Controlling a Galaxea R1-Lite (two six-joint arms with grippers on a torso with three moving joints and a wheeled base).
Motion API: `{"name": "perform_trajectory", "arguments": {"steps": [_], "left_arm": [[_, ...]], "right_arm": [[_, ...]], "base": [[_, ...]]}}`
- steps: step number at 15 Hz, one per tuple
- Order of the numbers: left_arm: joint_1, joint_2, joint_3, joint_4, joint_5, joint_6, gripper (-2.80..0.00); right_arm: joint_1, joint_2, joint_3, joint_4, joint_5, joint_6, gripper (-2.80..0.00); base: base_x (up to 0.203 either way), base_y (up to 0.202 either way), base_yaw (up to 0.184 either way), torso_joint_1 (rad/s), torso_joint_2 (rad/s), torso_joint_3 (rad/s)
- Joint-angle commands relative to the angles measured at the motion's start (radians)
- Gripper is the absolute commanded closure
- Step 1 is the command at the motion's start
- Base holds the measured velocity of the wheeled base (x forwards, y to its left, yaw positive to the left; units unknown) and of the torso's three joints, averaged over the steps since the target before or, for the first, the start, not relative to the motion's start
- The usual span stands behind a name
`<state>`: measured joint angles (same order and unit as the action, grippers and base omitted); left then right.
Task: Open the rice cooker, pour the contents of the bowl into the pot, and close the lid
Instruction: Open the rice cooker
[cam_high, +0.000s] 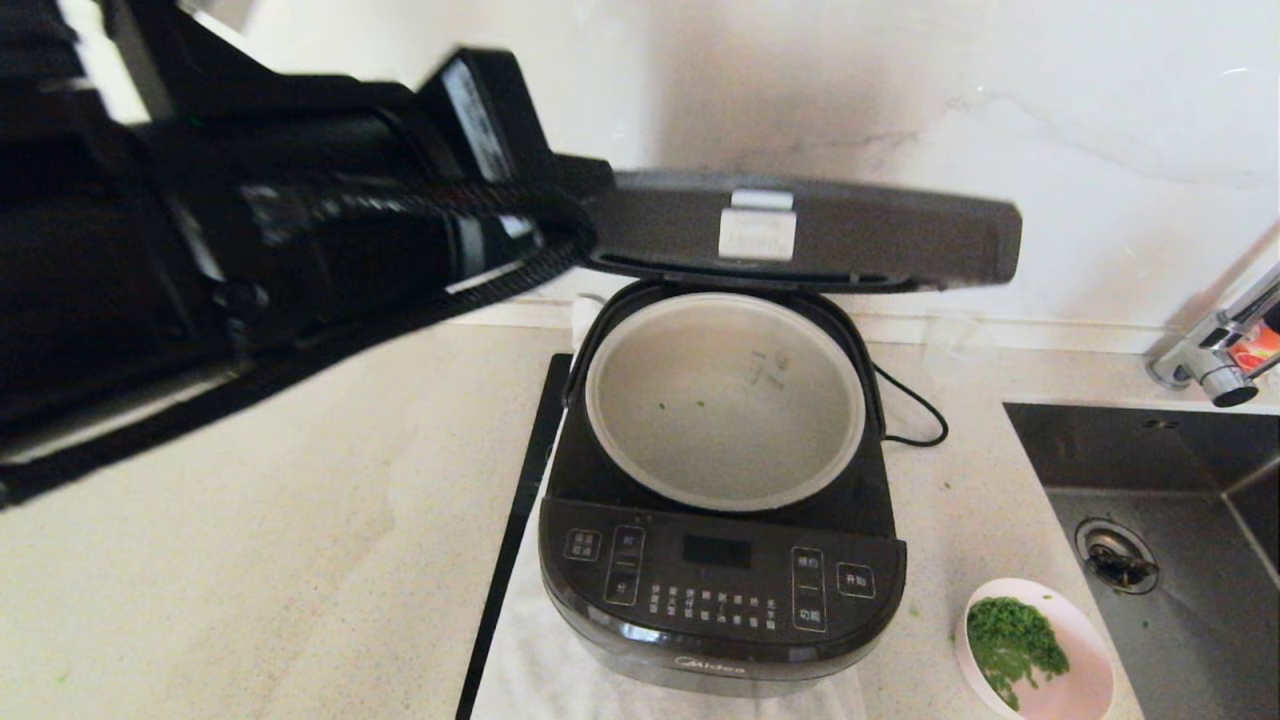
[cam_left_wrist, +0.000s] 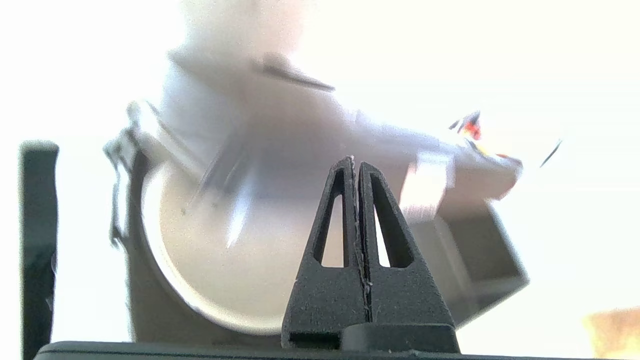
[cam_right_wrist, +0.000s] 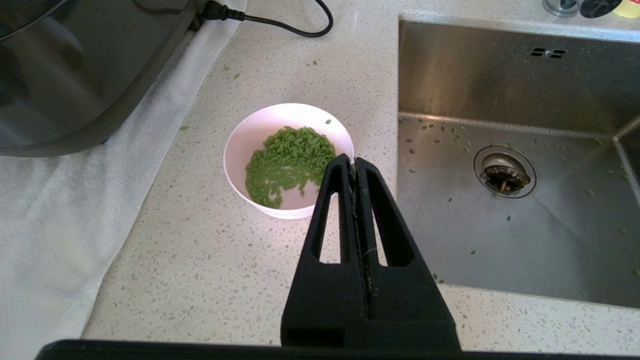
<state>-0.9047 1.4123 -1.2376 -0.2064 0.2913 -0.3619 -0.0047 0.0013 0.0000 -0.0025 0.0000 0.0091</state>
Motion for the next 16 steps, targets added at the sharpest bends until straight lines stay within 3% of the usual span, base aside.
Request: {"name": "perform_trajectory", "arguments": {"steps": [1,4,5,7,8,10,11,14,16], "left_arm": [[0.016,-0.146,-0.027,0.007,0.002,0.008,0.0],[0.032,-0.276,-0.042,0.038,-0.003,0.035,0.0],[0.035,-0.325,-0.042,0.095,-0.006,0.038,0.0],[0.038,-0.418,-0.015,0.357,-0.06,0.03,0.0],[0.038,-0.472,0.023,0.476,-0.135,0.021,0.0],[0.038,-0.544,0.124,0.645,-0.375,0.003,0.0],[0.038,-0.556,0.168,0.696,-0.444,-0.001,0.0],[0.038,-0.48,0.251,0.702,-0.514,0.001,0.0],[0.038,-0.387,0.316,0.608,-0.532,0.001,0.0]], "right_arm": [[0.0,0.0,0.0,-0.001,0.0,0.0,0.0],[0.0,0.0,0.0,-0.001,0.0,0.0,0.0],[0.0,0.0,0.0,-0.001,0.0,0.0,0.0],[0.0,0.0,0.0,-0.001,0.0,0.0,0.0],[0.0,0.0,0.0,-0.001,0.0,0.0,0.0],[0.0,0.0,0.0,-0.001,0.0,0.0,0.0],[0.0,0.0,0.0,-0.001,0.0,0.0,0.0],[0.0,0.0,0.0,-0.001,0.0,0.0,0.0],[0.0,0.0,0.0,-0.001,0.0,0.0,0.0]], "base": [[0.0,0.0,0.0,0.0,0.0,0.0],[0.0,0.0,0.0,0.0,0.0,0.0],[0.0,0.0,0.0,0.0,0.0,0.0],[0.0,0.0,0.0,0.0,0.0,0.0],[0.0,0.0,0.0,0.0,0.0,0.0],[0.0,0.0,0.0,0.0,0.0,0.0],[0.0,0.0,0.0,0.0,0.0,0.0],[0.0,0.0,0.0,0.0,0.0,0.0],[0.0,0.0,0.0,0.0,0.0,0.0]]}}
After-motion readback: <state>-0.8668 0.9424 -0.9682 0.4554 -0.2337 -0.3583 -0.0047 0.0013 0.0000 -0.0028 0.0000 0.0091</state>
